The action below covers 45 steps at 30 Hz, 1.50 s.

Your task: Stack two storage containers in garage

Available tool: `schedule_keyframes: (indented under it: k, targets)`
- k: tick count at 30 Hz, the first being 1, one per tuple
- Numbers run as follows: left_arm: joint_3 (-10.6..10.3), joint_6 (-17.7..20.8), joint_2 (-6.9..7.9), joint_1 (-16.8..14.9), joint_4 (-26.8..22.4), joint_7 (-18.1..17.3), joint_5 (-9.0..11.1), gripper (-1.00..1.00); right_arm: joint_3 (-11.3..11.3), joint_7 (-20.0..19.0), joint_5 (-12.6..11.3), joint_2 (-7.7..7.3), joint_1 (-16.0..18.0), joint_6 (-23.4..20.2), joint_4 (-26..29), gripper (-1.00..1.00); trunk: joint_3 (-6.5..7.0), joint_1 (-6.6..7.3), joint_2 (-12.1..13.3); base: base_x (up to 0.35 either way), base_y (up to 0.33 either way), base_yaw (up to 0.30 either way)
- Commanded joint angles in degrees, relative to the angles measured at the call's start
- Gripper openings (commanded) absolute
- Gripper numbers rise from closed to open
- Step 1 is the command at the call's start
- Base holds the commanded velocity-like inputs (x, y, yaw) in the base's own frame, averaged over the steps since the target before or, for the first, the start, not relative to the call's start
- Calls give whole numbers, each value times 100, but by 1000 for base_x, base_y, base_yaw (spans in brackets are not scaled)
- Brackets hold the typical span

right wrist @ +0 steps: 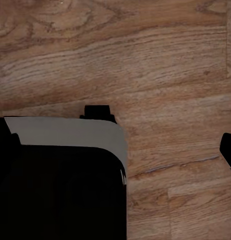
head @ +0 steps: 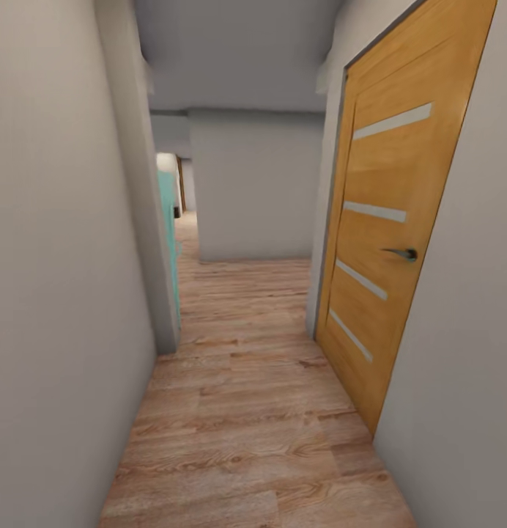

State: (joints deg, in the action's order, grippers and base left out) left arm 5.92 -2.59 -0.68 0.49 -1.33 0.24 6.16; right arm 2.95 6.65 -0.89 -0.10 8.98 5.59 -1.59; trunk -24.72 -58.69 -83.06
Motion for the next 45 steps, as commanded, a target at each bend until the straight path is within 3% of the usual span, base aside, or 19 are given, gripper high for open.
schedule_keyframes:
  k: [1,45]
  targets:
    - [32,-5,-2,4,-10,2,35,100,24,9,-22,4,8,17,-17,100,-5,-3,-2,323,0,2]
    - [32,21,-3,4,-8,11,52,100,40,11,12,-9,8,11,-17,100,-5,-3,-2,323,0,0]
